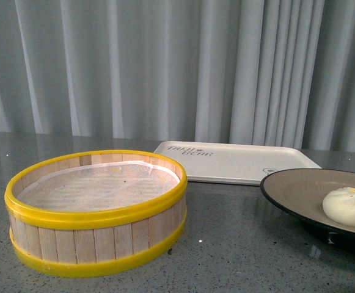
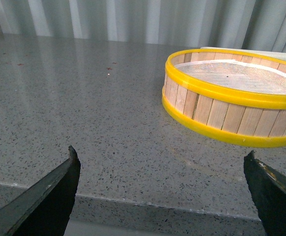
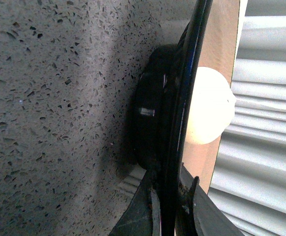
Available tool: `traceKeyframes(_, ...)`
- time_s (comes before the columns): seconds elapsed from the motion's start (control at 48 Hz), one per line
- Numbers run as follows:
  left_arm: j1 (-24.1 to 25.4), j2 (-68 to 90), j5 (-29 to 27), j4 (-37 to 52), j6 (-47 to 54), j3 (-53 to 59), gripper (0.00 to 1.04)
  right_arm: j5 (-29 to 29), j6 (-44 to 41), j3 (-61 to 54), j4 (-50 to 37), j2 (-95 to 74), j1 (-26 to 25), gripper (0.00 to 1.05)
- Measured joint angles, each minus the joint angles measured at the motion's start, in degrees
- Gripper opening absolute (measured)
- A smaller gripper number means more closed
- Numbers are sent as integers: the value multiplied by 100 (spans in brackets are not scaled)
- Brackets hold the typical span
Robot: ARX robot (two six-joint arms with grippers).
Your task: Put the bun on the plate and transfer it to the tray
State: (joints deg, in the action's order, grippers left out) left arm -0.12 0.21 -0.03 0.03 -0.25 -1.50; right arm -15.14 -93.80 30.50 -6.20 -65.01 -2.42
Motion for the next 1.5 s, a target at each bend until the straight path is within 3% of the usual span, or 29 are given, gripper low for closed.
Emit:
traceKeyframes(0.438,0,0,0,0,0,0,98,52,-356,352,345,201,-114,3)
traceKeyframes(0.688,0,0,0,0,0,0,98,105,-529,1325,17,-31,-223,3)
traceKeyframes(1.0,0,0,0,0,0,0,98,-407,-70,2702,-726,-1875,-291,3)
traceKeyframes(1.5,0,0,0,0,-2,0,98,-219,201,4583,-719,-4116,44,3)
